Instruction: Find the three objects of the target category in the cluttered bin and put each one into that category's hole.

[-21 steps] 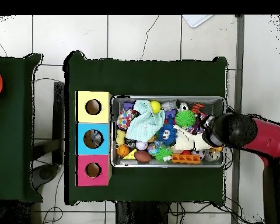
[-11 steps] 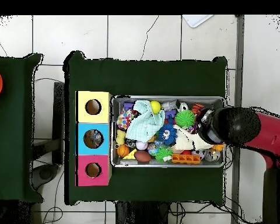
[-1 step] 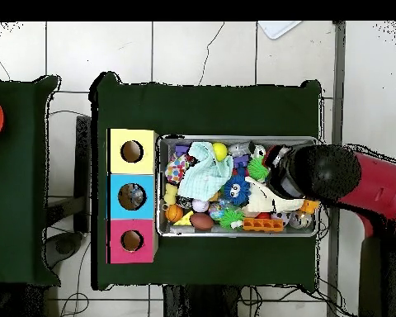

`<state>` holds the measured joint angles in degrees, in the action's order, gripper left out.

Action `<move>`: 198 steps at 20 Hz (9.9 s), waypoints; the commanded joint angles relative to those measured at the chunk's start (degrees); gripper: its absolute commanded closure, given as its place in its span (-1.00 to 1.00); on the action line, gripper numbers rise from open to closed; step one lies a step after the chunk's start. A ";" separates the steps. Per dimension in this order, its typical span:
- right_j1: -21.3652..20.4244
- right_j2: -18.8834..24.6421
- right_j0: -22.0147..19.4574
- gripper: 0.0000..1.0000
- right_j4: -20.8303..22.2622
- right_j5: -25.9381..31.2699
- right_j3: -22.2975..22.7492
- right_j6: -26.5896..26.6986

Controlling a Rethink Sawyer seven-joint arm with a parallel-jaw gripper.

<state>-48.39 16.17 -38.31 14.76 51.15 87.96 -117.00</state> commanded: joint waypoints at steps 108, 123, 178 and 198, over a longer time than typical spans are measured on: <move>25.51 -11.52 6.02 1.00 4.95 -32.85 -1.57 1.94; 11.61 -11.06 6.51 1.00 0.94 -18.64 6.95 2.62; 21.69 -16.73 7.53 -1.00 1.21 -36.83 14.41 -2.56; 26.26 -15.38 6.81 1.00 1.58 -37.96 8.11 -2.03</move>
<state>-26.63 -1.31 -30.57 13.78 15.96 100.16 -117.09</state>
